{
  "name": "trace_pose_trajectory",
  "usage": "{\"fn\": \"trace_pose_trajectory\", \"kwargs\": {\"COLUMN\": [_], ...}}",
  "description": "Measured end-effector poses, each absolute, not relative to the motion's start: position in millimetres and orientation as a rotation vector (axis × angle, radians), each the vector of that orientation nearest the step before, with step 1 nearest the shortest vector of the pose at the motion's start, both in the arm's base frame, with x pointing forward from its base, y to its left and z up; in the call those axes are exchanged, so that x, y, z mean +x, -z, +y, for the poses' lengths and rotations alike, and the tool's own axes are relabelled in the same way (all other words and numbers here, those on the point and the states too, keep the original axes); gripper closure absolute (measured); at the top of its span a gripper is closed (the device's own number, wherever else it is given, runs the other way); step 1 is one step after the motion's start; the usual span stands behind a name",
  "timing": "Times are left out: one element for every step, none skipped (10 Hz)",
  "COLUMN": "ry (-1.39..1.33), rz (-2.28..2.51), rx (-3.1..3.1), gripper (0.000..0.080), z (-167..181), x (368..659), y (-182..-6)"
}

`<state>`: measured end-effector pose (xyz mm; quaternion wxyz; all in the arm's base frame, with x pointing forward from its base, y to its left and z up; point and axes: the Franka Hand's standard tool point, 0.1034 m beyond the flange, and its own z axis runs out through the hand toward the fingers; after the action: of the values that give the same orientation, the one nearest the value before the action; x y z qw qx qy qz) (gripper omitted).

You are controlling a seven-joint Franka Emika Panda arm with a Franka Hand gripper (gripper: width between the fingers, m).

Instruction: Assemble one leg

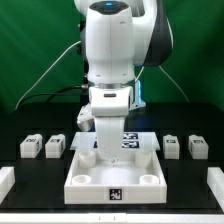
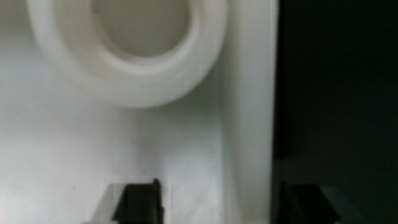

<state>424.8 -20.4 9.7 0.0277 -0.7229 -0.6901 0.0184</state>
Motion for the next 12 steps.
{"fn": "trace_pose_trajectory", "kwargs": {"ry": [-0.057, -0.055, -0.045, -0.043, -0.042, -0.041, -0.040, -0.040, -0.040, -0.040, -0.039, -0.027], "rz": [-2.130, -2.131, -2.136, -2.136, -2.137, -2.137, -2.137, -2.137, -2.137, -2.137, -2.137, -2.145], "rx": [-2.232, -2.232, -2.238, -2.239, -2.240, -2.240, -2.240, -2.240, -2.240, -2.240, -2.241, -2.240], "gripper": [0.0548, 0.0722, 0.0739, 0.0739, 0.0739, 0.0739, 0.0739, 0.0739, 0.0739, 0.0739, 0.0739, 0.0739], "z": [-20.4, -20.2, -20.5, -20.5, -20.5, -20.5, -20.5, -20.5, -20.5, -20.5, -20.3, -14.4], "x": [424.5, 424.9, 427.1, 427.5, 427.7, 427.8, 427.9, 428.0, 428.0, 428.0, 428.4, 434.6], "y": [-9.5, -9.8, -10.8, -10.9, -11.0, -11.1, -11.1, -11.1, -11.1, -11.1, -11.3, -13.2]}}
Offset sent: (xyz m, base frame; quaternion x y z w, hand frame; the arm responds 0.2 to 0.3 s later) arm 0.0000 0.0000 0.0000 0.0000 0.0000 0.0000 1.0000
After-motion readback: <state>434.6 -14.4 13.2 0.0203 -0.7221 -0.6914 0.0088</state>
